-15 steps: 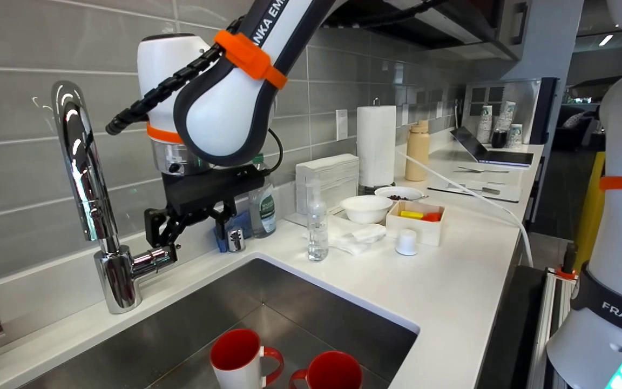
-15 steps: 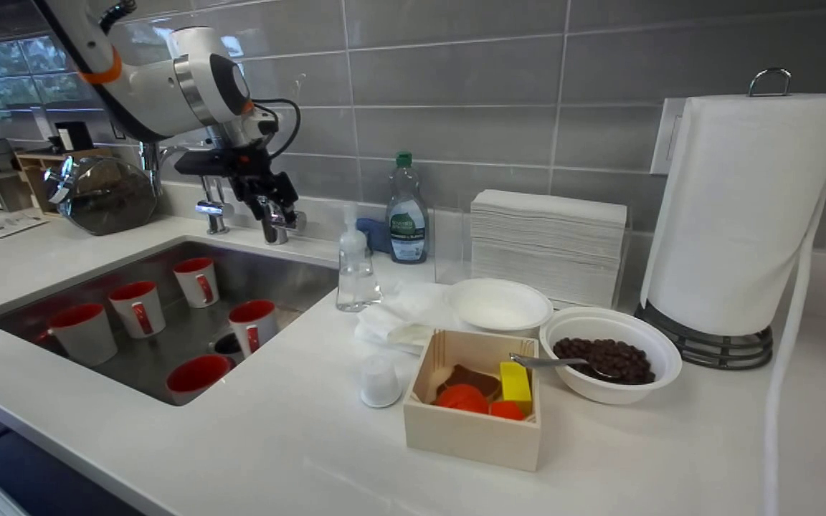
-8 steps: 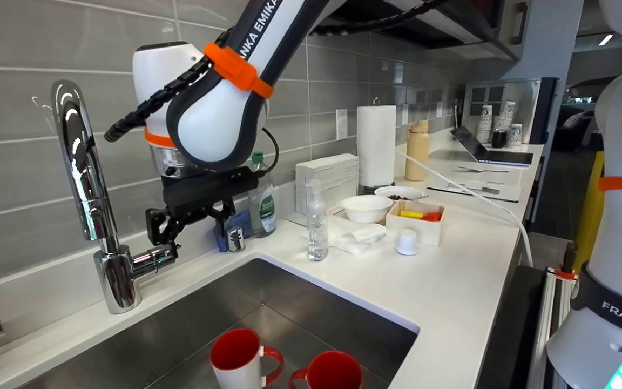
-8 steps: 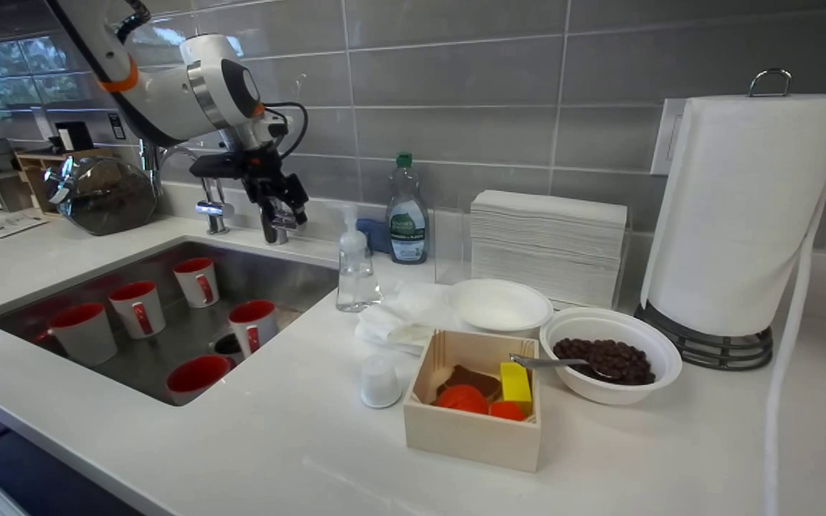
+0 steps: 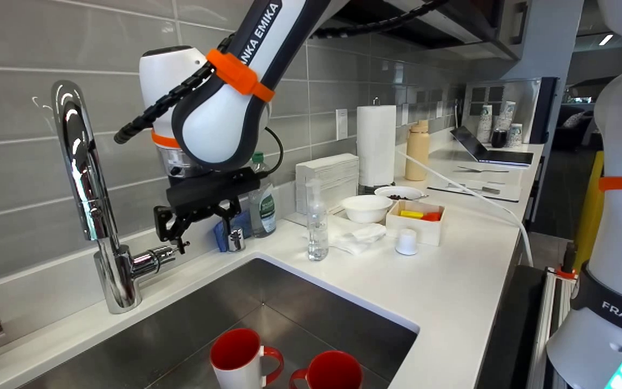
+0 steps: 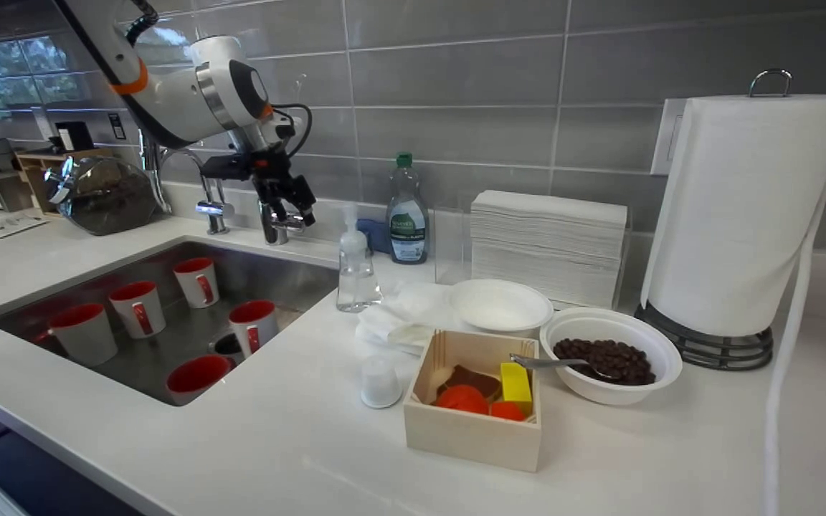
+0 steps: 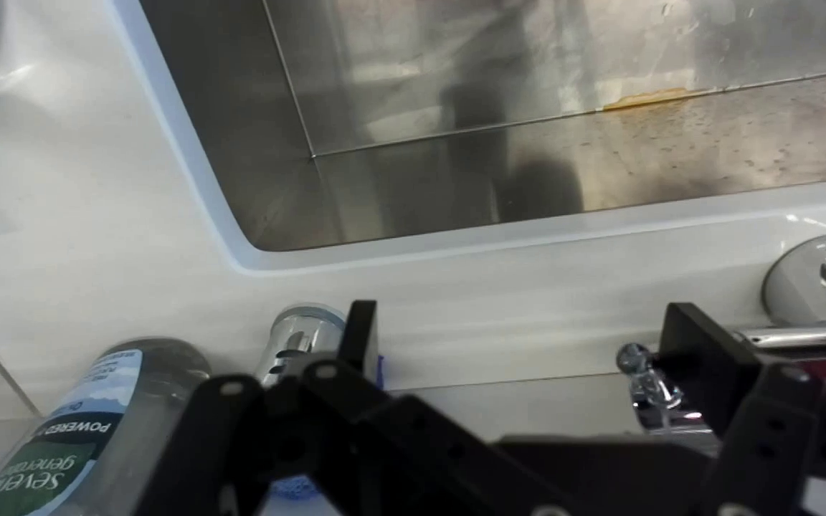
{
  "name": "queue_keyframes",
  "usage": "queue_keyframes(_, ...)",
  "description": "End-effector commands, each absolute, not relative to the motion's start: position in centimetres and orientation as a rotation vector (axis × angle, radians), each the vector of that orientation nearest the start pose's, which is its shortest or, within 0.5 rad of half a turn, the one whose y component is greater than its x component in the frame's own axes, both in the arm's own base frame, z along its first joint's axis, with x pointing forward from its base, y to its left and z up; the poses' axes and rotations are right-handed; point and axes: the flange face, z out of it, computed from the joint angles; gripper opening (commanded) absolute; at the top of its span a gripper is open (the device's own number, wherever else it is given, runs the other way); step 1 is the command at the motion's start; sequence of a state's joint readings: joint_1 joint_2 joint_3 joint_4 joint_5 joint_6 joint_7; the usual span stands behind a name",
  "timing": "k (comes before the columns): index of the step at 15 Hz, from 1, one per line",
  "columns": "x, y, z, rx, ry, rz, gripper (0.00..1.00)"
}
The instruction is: Open then close the tap
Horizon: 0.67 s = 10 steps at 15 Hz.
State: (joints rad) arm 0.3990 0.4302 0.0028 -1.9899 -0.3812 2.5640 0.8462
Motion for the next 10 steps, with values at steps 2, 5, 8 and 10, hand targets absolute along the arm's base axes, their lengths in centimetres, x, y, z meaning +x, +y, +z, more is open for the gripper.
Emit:
queue_keyframes(2, 57.6, 22.4, 26.7, -3.224, 0.352, -0.432, 1.0)
queue_keyframes(5, 57.9, 21.8, 27.2, -3.205, 0.383, -0.436, 1.0)
queue_keyframes(8, 58.1, 21.9, 27.8, -3.199, 0.381, -0.45, 1.0)
queue_keyframes(10, 58.2, 22.2, 27.7, -3.218, 0.372, -0.456, 1.0)
